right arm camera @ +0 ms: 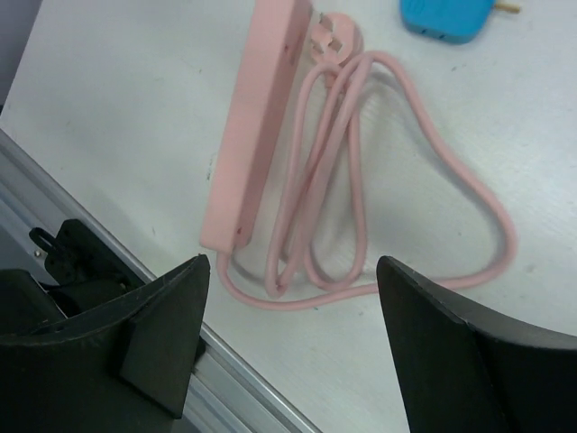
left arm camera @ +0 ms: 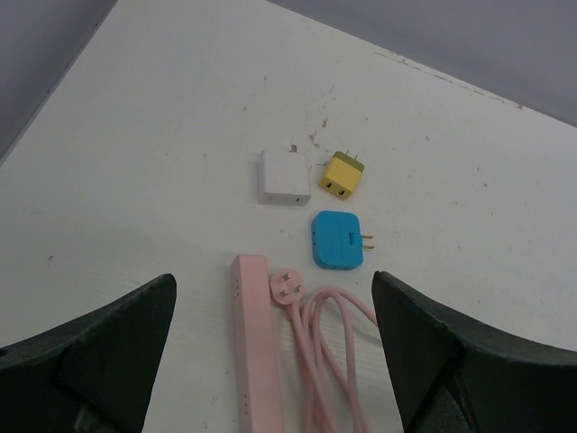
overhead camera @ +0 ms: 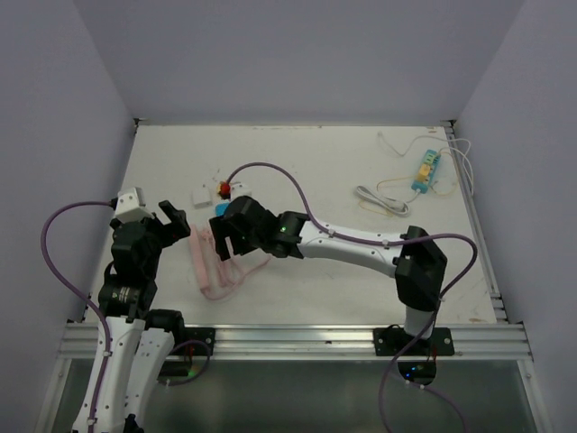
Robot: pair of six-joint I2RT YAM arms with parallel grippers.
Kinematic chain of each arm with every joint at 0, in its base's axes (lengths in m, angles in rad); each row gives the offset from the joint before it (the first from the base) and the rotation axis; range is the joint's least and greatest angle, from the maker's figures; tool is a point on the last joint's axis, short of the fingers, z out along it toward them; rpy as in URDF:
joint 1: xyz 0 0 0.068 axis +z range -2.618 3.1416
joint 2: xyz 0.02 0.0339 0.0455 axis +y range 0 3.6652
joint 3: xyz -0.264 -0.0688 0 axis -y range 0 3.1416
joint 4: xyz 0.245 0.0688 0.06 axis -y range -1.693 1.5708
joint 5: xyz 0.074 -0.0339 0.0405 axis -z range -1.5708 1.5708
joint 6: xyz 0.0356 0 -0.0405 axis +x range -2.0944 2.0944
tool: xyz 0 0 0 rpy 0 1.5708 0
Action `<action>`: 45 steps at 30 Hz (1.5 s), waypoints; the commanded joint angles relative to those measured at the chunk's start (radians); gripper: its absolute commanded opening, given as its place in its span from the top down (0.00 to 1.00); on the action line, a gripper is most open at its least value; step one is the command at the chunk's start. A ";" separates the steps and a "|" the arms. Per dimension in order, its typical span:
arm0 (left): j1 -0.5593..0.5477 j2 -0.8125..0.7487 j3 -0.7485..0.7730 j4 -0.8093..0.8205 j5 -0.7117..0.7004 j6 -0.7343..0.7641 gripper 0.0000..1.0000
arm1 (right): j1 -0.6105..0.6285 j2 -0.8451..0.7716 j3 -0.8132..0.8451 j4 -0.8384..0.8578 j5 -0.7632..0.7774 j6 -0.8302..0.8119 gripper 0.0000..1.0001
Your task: Pull the plug off the socket
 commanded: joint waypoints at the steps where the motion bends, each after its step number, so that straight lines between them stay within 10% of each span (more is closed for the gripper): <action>1: -0.002 0.002 0.003 0.026 0.001 0.001 0.07 | -0.057 -0.107 -0.011 -0.100 0.069 -0.078 0.21; 11: -0.002 -0.001 -0.002 0.032 0.007 0.004 0.07 | -0.488 -0.338 -0.247 -0.152 0.315 -0.132 0.15; 24: -0.013 -0.025 -0.011 0.041 0.004 0.002 0.07 | -1.093 -0.267 -0.341 -0.026 0.177 -0.044 0.29; 45: -0.044 -0.042 -0.017 0.049 -0.011 0.007 0.08 | -1.124 -0.110 -0.411 0.012 0.006 0.039 0.32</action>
